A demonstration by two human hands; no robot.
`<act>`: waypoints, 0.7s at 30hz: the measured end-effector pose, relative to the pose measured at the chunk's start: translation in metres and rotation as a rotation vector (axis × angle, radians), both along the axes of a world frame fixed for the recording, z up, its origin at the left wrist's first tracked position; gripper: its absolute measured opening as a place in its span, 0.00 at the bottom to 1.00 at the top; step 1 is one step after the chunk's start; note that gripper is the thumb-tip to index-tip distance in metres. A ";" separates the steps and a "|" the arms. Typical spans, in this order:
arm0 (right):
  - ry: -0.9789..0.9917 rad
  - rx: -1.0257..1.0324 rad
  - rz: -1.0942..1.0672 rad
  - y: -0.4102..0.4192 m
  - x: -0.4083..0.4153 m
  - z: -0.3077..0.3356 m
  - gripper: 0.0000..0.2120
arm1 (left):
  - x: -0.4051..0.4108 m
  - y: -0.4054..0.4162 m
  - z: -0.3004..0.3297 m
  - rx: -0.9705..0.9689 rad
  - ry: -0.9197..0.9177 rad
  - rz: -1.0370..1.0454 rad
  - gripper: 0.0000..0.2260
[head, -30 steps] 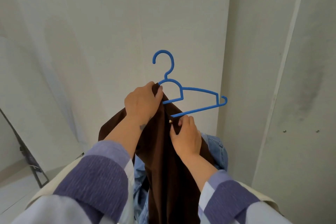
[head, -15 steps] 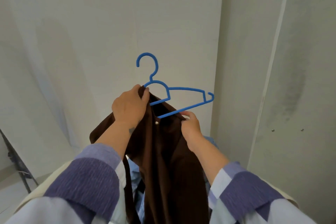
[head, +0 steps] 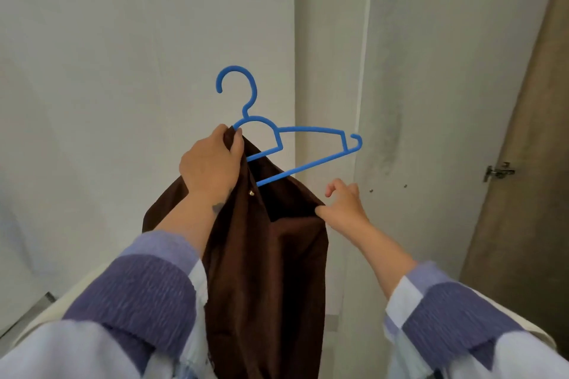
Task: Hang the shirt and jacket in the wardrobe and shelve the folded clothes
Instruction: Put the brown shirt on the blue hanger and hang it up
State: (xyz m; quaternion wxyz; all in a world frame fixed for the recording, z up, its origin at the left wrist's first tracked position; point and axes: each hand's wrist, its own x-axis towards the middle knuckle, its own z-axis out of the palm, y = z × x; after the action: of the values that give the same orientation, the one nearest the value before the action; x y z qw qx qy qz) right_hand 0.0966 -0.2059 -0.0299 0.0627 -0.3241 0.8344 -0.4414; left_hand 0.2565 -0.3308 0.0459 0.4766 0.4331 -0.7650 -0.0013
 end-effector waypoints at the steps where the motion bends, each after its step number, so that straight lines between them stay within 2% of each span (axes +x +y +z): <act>1: -0.088 -0.052 0.011 0.009 -0.006 0.004 0.10 | -0.007 0.007 0.001 -0.007 -0.003 -0.016 0.16; 4: -0.509 -0.232 -0.029 0.034 -0.017 0.015 0.09 | -0.030 0.027 0.003 -0.019 0.009 -0.084 0.16; 7: -0.908 -0.505 -0.020 0.060 -0.030 0.027 0.10 | -0.052 0.042 0.004 -0.027 0.039 -0.155 0.15; 10: -1.202 -0.771 -0.029 0.084 -0.044 0.041 0.17 | -0.067 0.052 0.004 -0.040 0.025 -0.206 0.14; 13: -1.310 -0.820 -0.026 0.105 -0.056 0.056 0.19 | -0.075 0.054 -0.003 -0.093 -0.024 -0.225 0.14; 17: -1.288 -0.763 0.076 0.132 -0.074 0.070 0.20 | -0.080 0.055 -0.013 -0.095 -0.039 -0.246 0.13; 21: -1.294 -0.921 0.215 0.142 -0.088 0.075 0.15 | -0.080 0.057 -0.016 -0.047 -0.008 -0.243 0.12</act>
State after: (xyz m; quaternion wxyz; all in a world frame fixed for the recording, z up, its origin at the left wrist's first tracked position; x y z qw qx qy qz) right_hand 0.0082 -0.0635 0.0446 0.4361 -0.0756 0.3306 -0.8336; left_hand 0.1762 -0.2733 0.0297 0.4801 0.3258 -0.8135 -0.0393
